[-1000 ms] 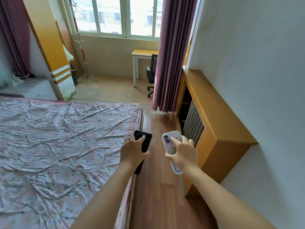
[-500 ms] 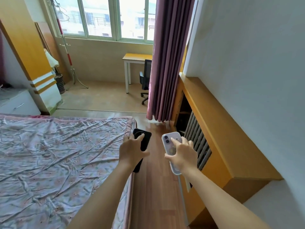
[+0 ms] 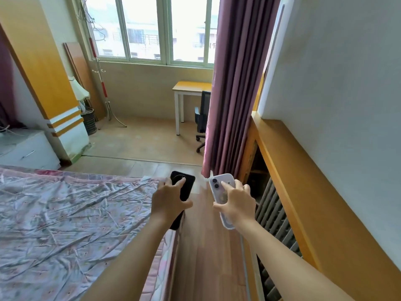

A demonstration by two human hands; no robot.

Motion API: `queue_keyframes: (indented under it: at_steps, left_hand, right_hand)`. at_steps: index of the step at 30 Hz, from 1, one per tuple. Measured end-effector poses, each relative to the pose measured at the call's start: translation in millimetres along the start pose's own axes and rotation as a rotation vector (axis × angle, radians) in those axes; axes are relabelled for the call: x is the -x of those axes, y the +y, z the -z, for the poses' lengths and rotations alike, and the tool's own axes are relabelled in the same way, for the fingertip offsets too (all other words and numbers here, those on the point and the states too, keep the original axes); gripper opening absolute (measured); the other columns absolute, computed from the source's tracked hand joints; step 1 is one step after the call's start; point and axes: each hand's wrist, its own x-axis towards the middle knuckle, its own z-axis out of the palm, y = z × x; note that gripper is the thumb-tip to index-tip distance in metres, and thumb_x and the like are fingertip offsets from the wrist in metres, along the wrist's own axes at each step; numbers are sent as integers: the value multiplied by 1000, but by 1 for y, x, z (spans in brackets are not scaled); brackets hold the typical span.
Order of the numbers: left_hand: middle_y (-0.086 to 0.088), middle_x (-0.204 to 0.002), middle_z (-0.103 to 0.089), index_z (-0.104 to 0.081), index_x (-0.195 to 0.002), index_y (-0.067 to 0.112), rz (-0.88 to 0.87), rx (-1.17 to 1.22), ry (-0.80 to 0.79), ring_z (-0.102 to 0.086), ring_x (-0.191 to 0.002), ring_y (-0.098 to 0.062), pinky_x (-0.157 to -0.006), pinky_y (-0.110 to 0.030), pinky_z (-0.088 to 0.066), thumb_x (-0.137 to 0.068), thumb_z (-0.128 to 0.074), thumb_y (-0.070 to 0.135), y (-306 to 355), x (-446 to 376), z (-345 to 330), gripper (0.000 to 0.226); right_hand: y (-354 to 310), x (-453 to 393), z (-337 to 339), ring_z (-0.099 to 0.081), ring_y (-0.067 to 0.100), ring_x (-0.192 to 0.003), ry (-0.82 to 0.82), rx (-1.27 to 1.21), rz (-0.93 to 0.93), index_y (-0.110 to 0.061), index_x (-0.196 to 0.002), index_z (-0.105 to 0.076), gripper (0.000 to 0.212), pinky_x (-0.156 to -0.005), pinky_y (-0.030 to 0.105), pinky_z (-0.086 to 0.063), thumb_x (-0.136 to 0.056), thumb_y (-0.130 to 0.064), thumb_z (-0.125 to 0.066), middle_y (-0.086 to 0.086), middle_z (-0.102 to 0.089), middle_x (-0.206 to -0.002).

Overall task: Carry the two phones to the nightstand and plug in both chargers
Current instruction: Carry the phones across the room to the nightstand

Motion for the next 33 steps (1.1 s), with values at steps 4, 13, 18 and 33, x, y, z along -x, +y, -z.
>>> queue_keyframes:
  at_steps: [4, 13, 18, 33]
  left_hand:
    - [-11, -122, -56, -43, -137, 28, 9, -2, 12, -49, -106, -30, -70, -34, -46, -71, -63, 41, 3, -55, -10, 71]
    - [-10, -117, -57, -45, -135, 29, -10, 24, -15, -48, -104, -30, -69, -32, -44, -69, -63, 39, 16, -178, -52, 69]
    - [-11, -122, -55, -44, -134, 30, -30, 37, -26, -48, -104, -30, -74, -34, -45, -70, -62, 41, 17, -268, -73, 68]
    - [-14, -122, -55, -41, -138, 30, -11, -2, -49, -50, -101, -31, -75, -37, -47, -71, -61, 45, 3, -491, -125, 71]
  right_hand:
    - [8, -57, -4, -40, 26, -118, 12, 2, 9, -30, -134, -46, 69, -79, 36, -50, -72, -49, -69, 5, -48, -133]
    - [24, -180, -35, -41, 25, -117, 18, 13, -3, -31, -132, -47, 66, -78, 35, -50, -72, -49, -67, 4, -48, -133]
    - [21, -265, -53, -42, 24, -117, 37, 32, 0, -32, -133, -47, 67, -79, 34, -51, -72, -50, -67, 3, -48, -134]
    - [35, -491, -90, -42, 25, -116, 22, 57, -45, -31, -137, -44, 71, -78, 35, -50, -72, -49, -66, 3, -47, -137]
